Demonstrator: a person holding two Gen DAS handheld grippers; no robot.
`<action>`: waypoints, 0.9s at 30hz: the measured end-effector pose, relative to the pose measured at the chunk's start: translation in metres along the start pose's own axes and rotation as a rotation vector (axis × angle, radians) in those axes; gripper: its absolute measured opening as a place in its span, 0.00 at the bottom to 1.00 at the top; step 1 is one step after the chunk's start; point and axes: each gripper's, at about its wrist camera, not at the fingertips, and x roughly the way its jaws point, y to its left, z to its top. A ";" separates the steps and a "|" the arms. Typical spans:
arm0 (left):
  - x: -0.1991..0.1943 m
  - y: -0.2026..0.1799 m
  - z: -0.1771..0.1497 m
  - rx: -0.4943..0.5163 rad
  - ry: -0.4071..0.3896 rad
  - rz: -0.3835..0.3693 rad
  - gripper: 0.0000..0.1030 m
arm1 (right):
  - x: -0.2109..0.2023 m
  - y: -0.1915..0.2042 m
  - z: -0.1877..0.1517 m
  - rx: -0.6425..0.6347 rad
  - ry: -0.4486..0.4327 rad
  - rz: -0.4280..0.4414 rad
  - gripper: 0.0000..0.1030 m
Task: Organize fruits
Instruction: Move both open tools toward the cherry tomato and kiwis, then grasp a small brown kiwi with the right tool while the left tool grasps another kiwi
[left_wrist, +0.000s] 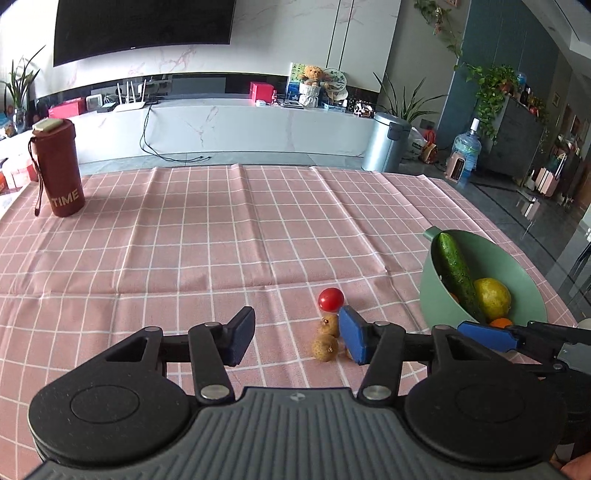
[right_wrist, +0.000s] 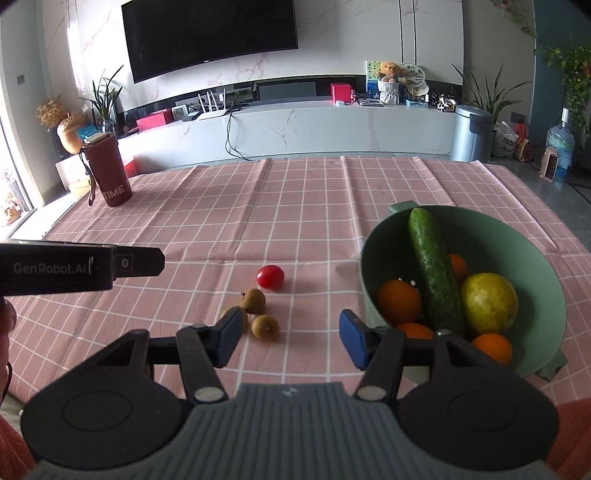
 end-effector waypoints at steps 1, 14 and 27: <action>0.001 0.002 -0.002 -0.006 0.001 -0.003 0.59 | 0.001 0.001 -0.001 0.004 0.001 0.000 0.48; 0.036 0.010 -0.013 -0.002 0.087 -0.131 0.45 | 0.026 0.008 -0.003 -0.008 0.040 0.033 0.29; 0.078 0.002 -0.017 0.008 0.180 -0.165 0.36 | 0.056 -0.004 -0.004 0.050 0.165 0.029 0.24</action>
